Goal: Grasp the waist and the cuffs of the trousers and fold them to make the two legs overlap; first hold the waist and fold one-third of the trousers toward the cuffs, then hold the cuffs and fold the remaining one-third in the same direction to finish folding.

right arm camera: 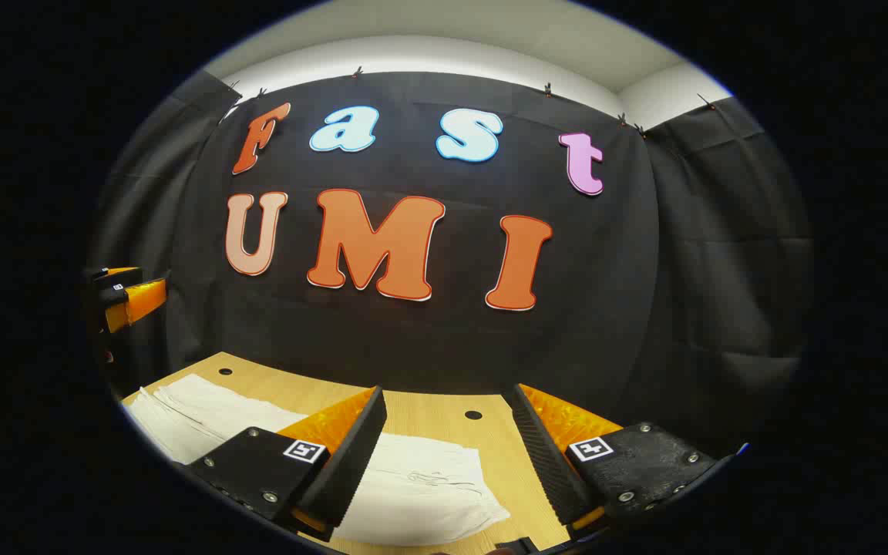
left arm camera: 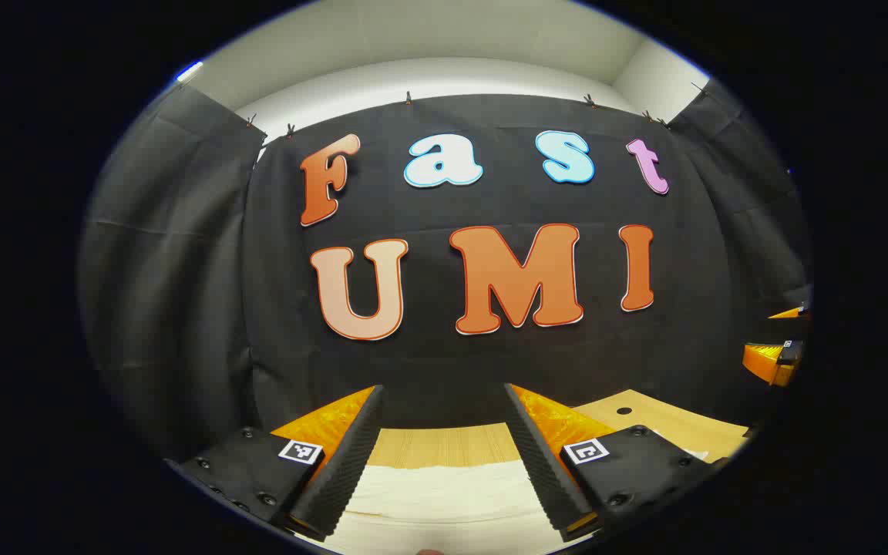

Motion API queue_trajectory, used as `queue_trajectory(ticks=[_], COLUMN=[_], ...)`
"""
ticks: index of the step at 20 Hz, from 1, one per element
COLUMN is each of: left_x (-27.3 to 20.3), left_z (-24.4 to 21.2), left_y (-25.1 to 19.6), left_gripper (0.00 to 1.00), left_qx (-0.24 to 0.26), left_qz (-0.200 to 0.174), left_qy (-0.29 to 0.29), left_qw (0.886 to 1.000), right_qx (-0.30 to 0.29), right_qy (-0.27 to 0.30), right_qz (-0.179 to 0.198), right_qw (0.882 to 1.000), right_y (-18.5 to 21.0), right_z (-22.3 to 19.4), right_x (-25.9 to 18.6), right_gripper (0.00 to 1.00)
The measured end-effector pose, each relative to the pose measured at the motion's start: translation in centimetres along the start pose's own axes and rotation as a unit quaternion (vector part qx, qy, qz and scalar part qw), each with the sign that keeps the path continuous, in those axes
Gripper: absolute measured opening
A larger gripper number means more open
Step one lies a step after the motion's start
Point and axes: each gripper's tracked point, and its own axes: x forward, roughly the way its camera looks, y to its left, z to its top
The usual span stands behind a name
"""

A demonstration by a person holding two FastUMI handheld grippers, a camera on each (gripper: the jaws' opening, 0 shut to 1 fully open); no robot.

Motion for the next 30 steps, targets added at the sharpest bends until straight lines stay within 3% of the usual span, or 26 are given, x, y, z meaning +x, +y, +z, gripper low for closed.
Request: queue_trajectory(ticks=[8, 17, 24, 30], left_x=[-0.3, -0.8, -1.8, -3.3], left_z=[0.0, -0.6, -5.0, -10.3], left_y=[-2.0, -0.8, 2.9, 7.9], left_gripper=[0.99, 1.0, 1.0, 1.0], left_qx=[0.008, 0.019, 0.01, -0.019], left_qz=[-0.002, 0.029, 0.088, 0.144], left_qy=[-0.005, 0.003, 0.076, 0.157], left_qw=[1.0, 0.999, 0.993, 0.977], right_qx=[0.002, 0.02, 0.036, 0.041], right_qy=[-0.001, 0.016, 0.075, 0.137], right_qz=[0.009, 0.012, 0.018, 0.022], right_qw=[1.0, 1.0, 0.996, 0.989], right_y=[-0.4, -1.6, -3.5, -3.8], right_z=[-0.7, -1.9, -6.2, -9.8], right_x=[0.6, 1.2, 1.6, 2.1], right_gripper=[0.99, 0.99, 0.99, 0.99])
